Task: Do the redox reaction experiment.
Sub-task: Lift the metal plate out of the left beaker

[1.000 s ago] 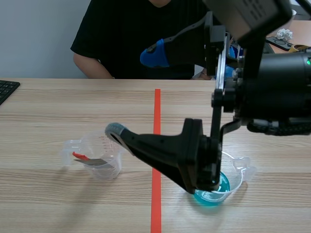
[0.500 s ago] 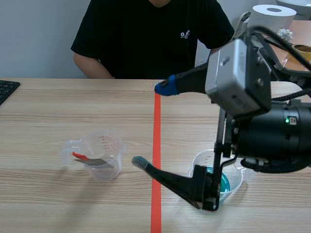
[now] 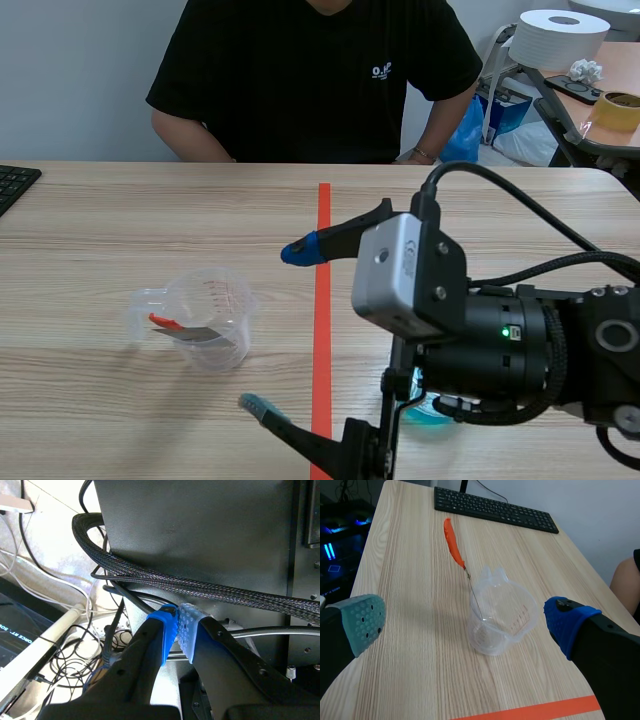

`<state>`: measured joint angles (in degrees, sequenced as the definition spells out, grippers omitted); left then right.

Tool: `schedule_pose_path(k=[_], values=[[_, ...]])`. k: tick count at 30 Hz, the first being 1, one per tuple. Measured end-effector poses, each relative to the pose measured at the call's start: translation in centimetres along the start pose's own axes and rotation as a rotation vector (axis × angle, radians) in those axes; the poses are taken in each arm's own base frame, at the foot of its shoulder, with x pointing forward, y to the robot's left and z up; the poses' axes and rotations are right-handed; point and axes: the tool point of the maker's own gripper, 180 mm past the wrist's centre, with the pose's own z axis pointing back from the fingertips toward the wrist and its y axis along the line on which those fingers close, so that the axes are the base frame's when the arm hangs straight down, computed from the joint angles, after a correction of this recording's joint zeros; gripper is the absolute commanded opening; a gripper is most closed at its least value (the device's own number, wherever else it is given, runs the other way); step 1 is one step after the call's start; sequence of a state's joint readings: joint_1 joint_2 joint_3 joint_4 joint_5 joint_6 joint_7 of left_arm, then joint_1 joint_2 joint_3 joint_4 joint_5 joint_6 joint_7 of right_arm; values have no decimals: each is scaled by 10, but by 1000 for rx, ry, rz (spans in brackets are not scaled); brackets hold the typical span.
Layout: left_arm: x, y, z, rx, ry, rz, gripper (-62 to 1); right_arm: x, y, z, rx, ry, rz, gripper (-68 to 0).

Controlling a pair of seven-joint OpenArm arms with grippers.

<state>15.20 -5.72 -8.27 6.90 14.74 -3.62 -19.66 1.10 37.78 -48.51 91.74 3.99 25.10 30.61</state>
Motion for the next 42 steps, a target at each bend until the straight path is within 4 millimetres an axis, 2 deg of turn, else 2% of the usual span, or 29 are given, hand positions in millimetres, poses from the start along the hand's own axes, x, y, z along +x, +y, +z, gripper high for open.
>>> schedule_pose_path(k=[17,24,30,31,39,42], values=[[0,0,0,0,0,0,-567,1,-18,-55,3,-41,41,4],[0,0,0,0,0,0,-567,-5,-24,-68,-1,-27,36,4],[0,0,0,0,0,0,-567,-4,-24,-70,0,-33,33,4],[0,0,0,0,0,0,-567,-4,-24,-70,0,-33,33,-11],[0,0,0,0,0,0,-567,-4,-24,-70,0,-33,33,-275],[0,0,0,0,0,0,-567,-4,-24,-70,0,-33,33,-355]])
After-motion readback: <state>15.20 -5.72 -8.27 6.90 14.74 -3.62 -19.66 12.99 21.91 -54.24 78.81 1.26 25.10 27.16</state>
